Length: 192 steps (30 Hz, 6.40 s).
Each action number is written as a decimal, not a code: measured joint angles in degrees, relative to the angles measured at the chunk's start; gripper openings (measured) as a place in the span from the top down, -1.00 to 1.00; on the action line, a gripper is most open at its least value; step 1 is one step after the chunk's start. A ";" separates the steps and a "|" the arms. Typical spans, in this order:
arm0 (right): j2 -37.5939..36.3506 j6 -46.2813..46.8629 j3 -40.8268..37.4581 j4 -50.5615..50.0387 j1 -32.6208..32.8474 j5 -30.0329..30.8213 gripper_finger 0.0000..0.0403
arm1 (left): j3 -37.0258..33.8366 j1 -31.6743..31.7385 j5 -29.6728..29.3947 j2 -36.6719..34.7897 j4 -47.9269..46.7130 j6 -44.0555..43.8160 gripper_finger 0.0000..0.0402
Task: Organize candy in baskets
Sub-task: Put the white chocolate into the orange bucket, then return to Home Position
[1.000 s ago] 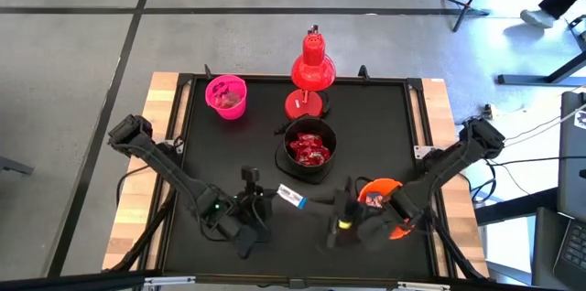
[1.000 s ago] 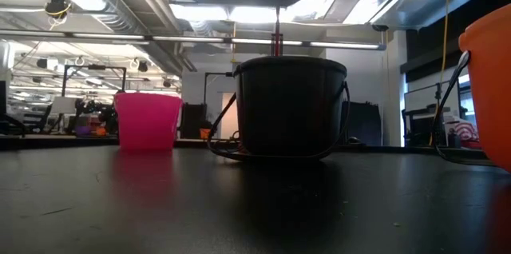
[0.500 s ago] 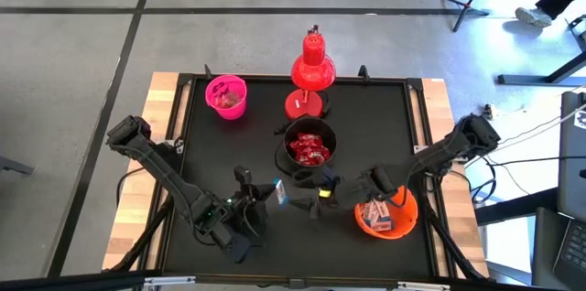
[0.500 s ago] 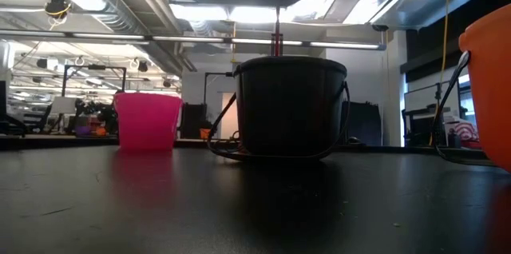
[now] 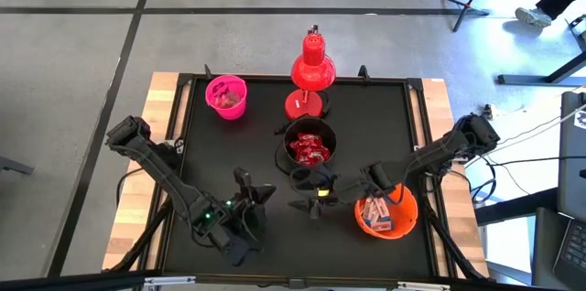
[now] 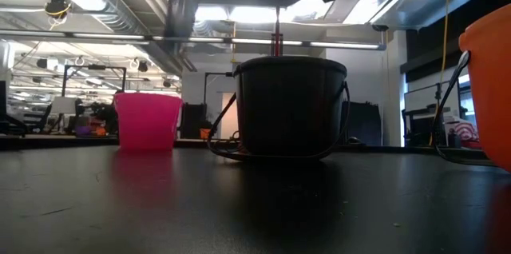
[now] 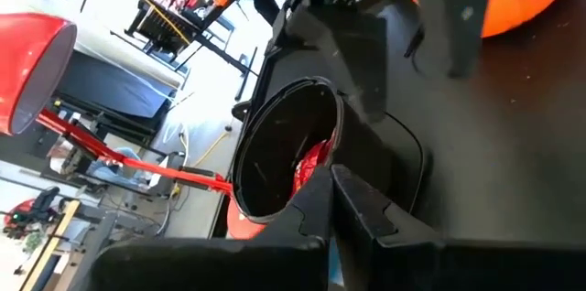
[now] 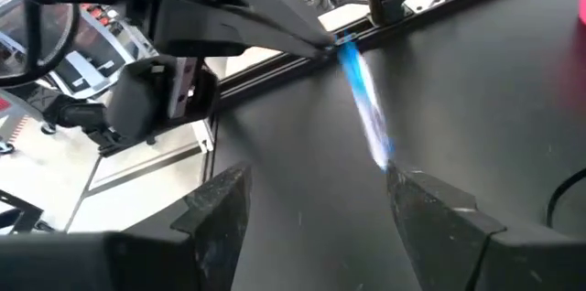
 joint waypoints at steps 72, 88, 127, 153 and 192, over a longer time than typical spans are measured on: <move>1.75 -7.05 0.46 -1.36 4.57 6.08 -0.24 | -20.93 7.27 25.58 9.41 15.32 -11.61 1.00; 8.01 -28.04 0.55 1.30 6.10 8.14 -0.24 | 3.05 -0.55 15.46 7.04 -2.48 -9.30 1.00; 15.01 -23.41 0.48 17.20 1.88 -5.55 0.84 | 5.99 -0.65 15.30 5.77 2.63 -7.12 1.00; -7.12 -23.51 0.46 -7.18 10.02 -3.99 0.86 | 2.50 -10.94 4.87 -9.72 -0.53 -12.02 1.00; -23.87 30.65 0.46 -74.90 24.02 -0.59 0.31 | -53.51 3.53 26.77 -26.49 73.23 -17.25 -0.20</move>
